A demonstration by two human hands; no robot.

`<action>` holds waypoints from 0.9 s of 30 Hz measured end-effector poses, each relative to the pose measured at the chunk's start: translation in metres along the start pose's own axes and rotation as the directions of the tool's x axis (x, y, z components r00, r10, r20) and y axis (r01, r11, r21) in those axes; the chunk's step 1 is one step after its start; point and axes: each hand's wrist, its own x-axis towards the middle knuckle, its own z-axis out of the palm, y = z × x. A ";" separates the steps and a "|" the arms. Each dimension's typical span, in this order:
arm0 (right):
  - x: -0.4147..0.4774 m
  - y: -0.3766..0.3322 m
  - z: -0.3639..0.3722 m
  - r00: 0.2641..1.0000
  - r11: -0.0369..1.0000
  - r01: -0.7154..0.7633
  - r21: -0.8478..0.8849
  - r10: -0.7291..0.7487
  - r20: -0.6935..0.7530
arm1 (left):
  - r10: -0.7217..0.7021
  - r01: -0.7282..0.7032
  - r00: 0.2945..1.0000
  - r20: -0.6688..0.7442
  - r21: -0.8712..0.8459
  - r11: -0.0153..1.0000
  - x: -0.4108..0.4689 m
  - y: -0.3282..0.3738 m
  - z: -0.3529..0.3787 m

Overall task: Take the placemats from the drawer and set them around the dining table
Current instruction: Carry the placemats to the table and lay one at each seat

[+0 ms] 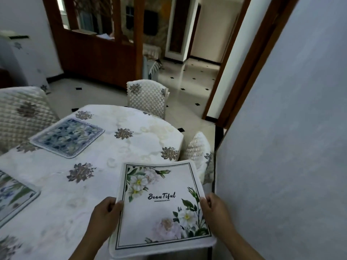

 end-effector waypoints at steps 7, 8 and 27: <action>0.109 -0.019 0.004 0.974 0.980 0.186 -0.066 -0.175 0.147 | -0.107 0.099 0.987 -0.122 -0.068 0.993 0.034 0.014 0.027; 0.128 -0.021 0.007 0.966 0.976 0.208 -0.061 -0.196 0.167 | -0.122 0.110 0.982 -0.146 -0.086 0.990 0.039 0.017 0.033; 0.416 -0.075 0.109 0.581 0.755 0.656 -0.010 -0.496 0.645 | -0.392 0.306 0.744 -0.541 -0.246 0.920 0.124 0.038 0.161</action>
